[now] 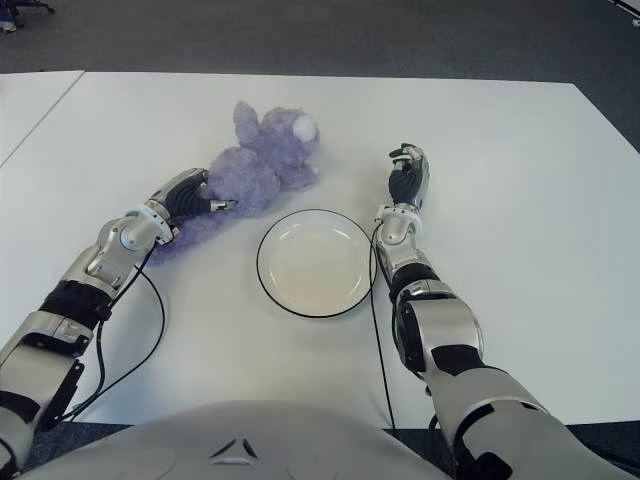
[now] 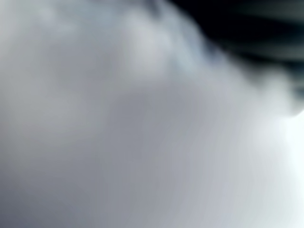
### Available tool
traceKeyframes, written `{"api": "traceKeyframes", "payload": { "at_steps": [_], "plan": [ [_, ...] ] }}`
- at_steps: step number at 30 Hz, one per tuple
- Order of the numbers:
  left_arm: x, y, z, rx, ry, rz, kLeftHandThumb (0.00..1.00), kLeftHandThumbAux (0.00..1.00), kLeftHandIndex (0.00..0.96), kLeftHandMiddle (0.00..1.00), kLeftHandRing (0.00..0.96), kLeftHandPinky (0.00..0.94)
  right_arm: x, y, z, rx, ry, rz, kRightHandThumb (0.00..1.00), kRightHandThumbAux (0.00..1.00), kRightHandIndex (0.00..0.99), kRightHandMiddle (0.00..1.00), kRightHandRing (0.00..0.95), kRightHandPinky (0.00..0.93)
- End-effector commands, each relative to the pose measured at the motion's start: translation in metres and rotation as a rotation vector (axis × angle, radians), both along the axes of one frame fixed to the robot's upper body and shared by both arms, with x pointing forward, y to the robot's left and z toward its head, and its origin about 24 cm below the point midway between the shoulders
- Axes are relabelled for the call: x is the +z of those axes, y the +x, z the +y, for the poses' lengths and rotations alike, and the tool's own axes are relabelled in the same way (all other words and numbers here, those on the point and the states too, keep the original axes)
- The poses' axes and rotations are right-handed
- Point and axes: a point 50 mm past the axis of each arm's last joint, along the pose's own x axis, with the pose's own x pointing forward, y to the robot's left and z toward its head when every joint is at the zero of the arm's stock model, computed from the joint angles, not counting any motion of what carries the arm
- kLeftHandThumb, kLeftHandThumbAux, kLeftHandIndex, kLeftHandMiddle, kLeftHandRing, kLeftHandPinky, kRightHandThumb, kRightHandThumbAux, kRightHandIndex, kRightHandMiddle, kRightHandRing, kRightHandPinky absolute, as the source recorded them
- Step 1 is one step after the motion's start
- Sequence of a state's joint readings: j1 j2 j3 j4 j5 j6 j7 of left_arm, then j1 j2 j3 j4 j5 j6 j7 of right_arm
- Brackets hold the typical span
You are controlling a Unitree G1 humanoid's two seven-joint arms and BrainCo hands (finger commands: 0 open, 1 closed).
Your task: Put the doll into the plate.
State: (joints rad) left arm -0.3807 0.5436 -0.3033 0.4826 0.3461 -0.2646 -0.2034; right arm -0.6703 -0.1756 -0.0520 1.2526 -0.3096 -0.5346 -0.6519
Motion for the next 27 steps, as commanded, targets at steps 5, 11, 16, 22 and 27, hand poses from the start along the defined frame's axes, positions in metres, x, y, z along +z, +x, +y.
{"api": "traceKeyframes", "payload": {
  "at_steps": [5,11,16,22,27],
  "plan": [
    [-0.058,-0.038,-0.004,-0.023,-0.142,0.548,0.313,0.633,0.768,0.854,0.859,0.875,-0.088,-0.07,-0.002,-0.083,0.007,0.36,1.0,0.701,0.45,0.271,0.397,0.502],
    [-0.058,-0.036,-0.002,0.041,-0.197,0.575,0.359,0.687,0.762,0.86,0.861,0.857,-0.088,-0.07,-0.002,-0.084,0.002,0.361,1.0,0.698,0.45,0.276,0.409,0.504],
    [-0.045,-0.032,0.001,0.102,-0.28,0.507,0.402,0.725,0.74,0.857,0.86,0.857,-0.087,-0.069,-0.001,-0.084,-0.005,0.365,1.0,0.696,0.441,0.276,0.417,0.505],
    [-0.041,-0.03,0.005,0.2,-0.334,0.446,0.438,0.74,0.741,0.862,0.865,0.865,-0.088,-0.068,-0.001,-0.079,0.016,0.373,1.0,0.694,0.429,0.275,0.423,0.505],
    [-0.035,-0.026,0.007,0.293,-0.397,0.377,0.512,0.739,0.726,0.862,0.865,0.872,-0.088,-0.068,-0.001,-0.074,0.037,0.384,1.0,0.693,0.415,0.276,0.428,0.503]
  ]
}}
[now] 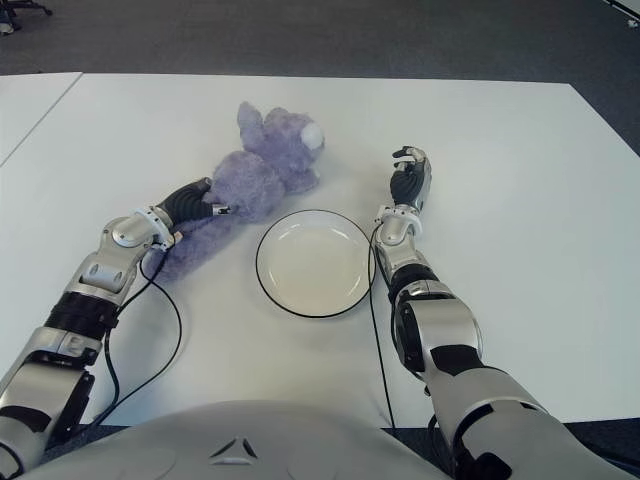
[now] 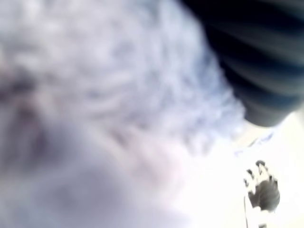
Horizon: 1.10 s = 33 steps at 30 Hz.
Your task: Put the doll into the plate.
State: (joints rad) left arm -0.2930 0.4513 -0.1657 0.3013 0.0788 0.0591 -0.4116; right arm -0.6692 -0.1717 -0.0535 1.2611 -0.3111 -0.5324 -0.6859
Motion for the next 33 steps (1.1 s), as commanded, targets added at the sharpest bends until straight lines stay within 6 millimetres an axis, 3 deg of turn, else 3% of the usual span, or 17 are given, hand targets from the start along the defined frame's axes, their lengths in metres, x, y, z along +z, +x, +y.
{"api": "traceKeyframes", "payload": {
  "at_steps": [1,14,19,33],
  "plan": [
    [-0.031,-0.015,0.009,0.168,-0.039,0.123,0.534,0.738,0.721,0.862,0.863,0.875,-0.086,-0.066,0.0,-0.042,0.045,0.387,1.0,0.693,0.412,0.276,0.429,0.503],
    [-0.002,-0.002,0.003,0.268,-0.056,-0.131,0.722,0.724,0.765,0.876,0.88,0.903,-0.087,-0.065,0.0,-0.038,0.063,0.395,1.0,0.692,0.39,0.268,0.435,0.498],
    [0.017,0.0,0.003,0.289,-0.064,-0.261,0.743,0.716,0.783,0.882,0.885,0.899,-0.087,-0.065,0.0,-0.039,0.068,0.397,1.0,0.692,0.389,0.269,0.436,0.498],
    [0.033,0.0,0.004,0.343,-0.047,-0.487,0.73,0.715,0.808,0.892,0.895,0.902,-0.087,-0.065,0.001,-0.038,0.067,0.395,1.0,0.692,0.392,0.266,0.434,0.5]
  ]
}}
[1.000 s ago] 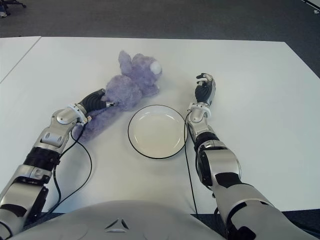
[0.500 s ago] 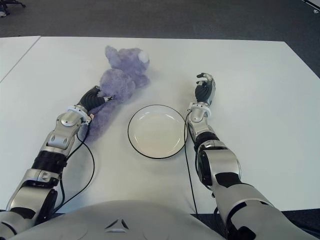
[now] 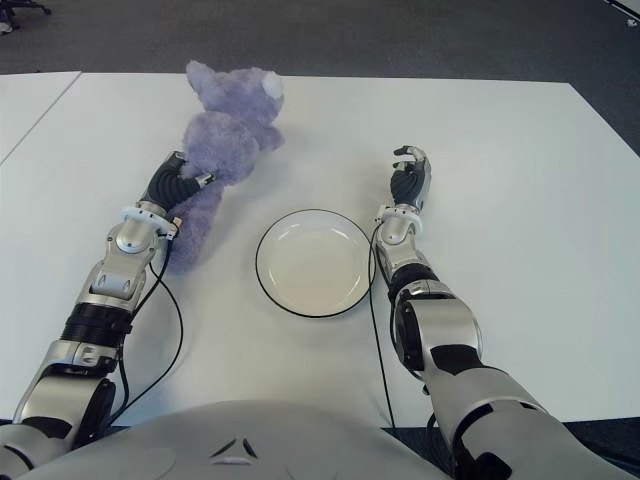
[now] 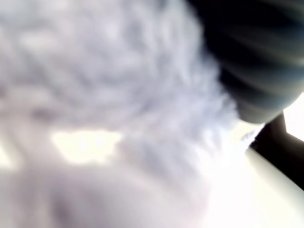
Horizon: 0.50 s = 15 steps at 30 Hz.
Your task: Put the doll into the plate.
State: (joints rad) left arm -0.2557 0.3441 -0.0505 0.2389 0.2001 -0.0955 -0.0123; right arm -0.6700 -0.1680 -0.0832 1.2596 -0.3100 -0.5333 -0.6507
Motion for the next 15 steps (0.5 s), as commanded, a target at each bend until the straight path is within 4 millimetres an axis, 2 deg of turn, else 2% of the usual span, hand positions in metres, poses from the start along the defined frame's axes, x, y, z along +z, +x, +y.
{"api": "traceKeyframes", "payload": {
  "at_steps": [1,15],
  "plan": [
    [0.007,-0.001,0.0,0.033,-0.004,-0.09,0.726,0.716,0.809,0.892,0.895,0.902,-0.086,-0.065,0.002,-0.045,0.042,0.387,1.0,0.692,0.393,0.269,0.434,0.499],
    [0.021,-0.006,-0.01,0.012,0.042,-0.207,0.684,0.719,0.835,0.913,0.912,0.912,-0.086,-0.065,0.002,-0.048,0.039,0.389,1.0,0.692,0.391,0.264,0.433,0.501]
  ]
}}
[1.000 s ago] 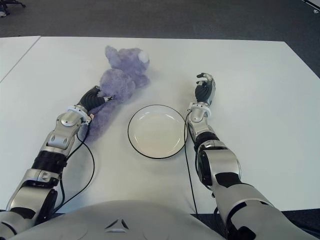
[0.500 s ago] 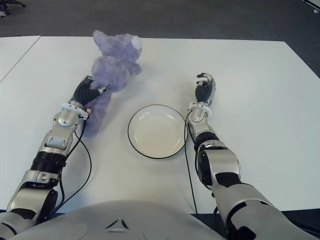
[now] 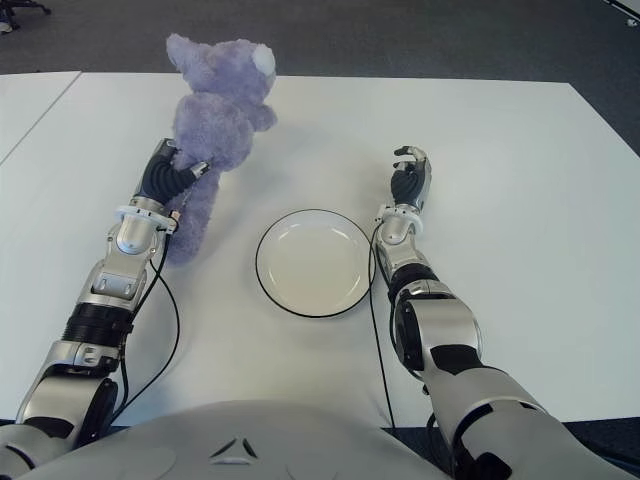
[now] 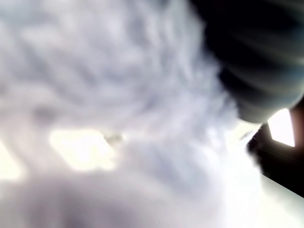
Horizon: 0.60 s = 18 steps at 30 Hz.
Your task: Put the doll into the plate.
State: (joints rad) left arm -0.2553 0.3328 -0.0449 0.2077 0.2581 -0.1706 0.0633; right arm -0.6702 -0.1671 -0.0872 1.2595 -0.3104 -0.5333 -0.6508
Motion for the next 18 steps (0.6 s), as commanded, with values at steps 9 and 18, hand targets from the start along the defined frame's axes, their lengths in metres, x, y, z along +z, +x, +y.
{"api": "traceKeyframes", "payload": {
  "at_steps": [9,18],
  "plan": [
    [0.012,-0.01,-0.007,-0.023,0.037,-0.095,0.655,0.72,0.831,0.915,0.91,0.91,-0.087,-0.065,0.003,-0.047,0.048,0.391,1.0,0.692,0.386,0.256,0.431,0.504],
    [0.02,-0.016,-0.01,-0.069,0.105,-0.124,0.637,0.72,0.837,0.92,0.913,0.908,-0.086,-0.065,0.003,-0.047,0.051,0.388,1.0,0.693,0.379,0.254,0.428,0.507]
  ]
}}
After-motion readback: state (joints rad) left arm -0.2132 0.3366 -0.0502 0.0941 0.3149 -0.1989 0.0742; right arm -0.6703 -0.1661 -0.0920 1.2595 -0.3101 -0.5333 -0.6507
